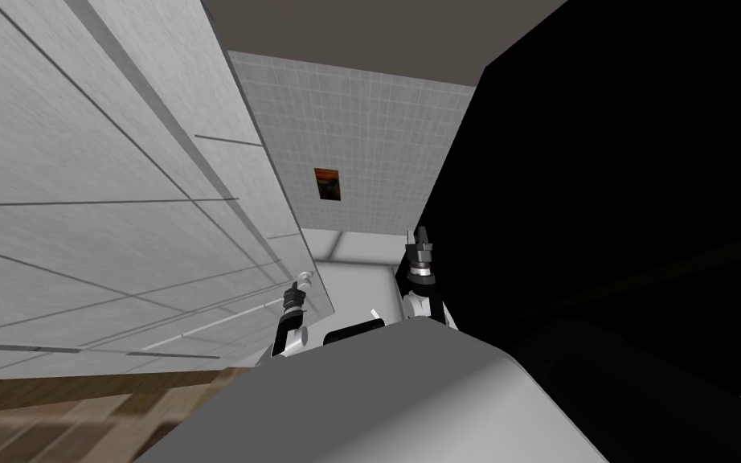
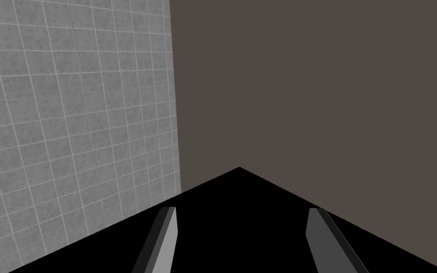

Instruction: Push the door open

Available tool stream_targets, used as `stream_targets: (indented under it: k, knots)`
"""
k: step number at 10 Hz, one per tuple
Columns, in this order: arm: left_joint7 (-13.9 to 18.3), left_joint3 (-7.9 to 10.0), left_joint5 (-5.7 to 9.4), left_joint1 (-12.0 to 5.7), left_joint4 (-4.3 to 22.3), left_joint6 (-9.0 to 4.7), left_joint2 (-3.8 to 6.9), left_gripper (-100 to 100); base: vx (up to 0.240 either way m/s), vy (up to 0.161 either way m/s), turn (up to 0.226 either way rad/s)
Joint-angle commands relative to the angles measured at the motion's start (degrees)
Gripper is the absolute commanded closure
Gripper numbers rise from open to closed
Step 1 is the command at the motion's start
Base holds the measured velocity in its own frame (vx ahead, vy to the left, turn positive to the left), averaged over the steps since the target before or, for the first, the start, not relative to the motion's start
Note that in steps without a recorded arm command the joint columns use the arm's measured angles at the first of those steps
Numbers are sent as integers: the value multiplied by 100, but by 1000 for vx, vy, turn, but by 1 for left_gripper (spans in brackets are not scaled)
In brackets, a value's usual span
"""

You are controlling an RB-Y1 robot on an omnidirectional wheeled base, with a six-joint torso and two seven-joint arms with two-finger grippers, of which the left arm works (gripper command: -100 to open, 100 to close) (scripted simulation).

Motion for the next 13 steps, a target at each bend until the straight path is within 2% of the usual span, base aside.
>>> stream_targets:
  k: [1, 2, 3, 4, 8, 10, 13]
  knots:
    - [183, -3, 48, -141, 66, -142, 17, 100, 42, -3, -11]
    - [399, -1, 147, -142, 65, -142, 14, 100, 45, -7, -32]
    - [421, -1, 147, -142, 65, -142, 14, 100, 42, 2, 5]
    - [629, 1, 247, -142, 63, -142, 12, 100, 39, -5, -30]
    - [658, 1, 247, -142, 63, -142, 12, 100, 12, -3, -5]
    - [1050, 4, 436, -142, 61, -142, 4, 100, 31, -4, -27]
    - [1131, 4, 436, -142, 61, -142, 4, 100, 28, -3, -2]
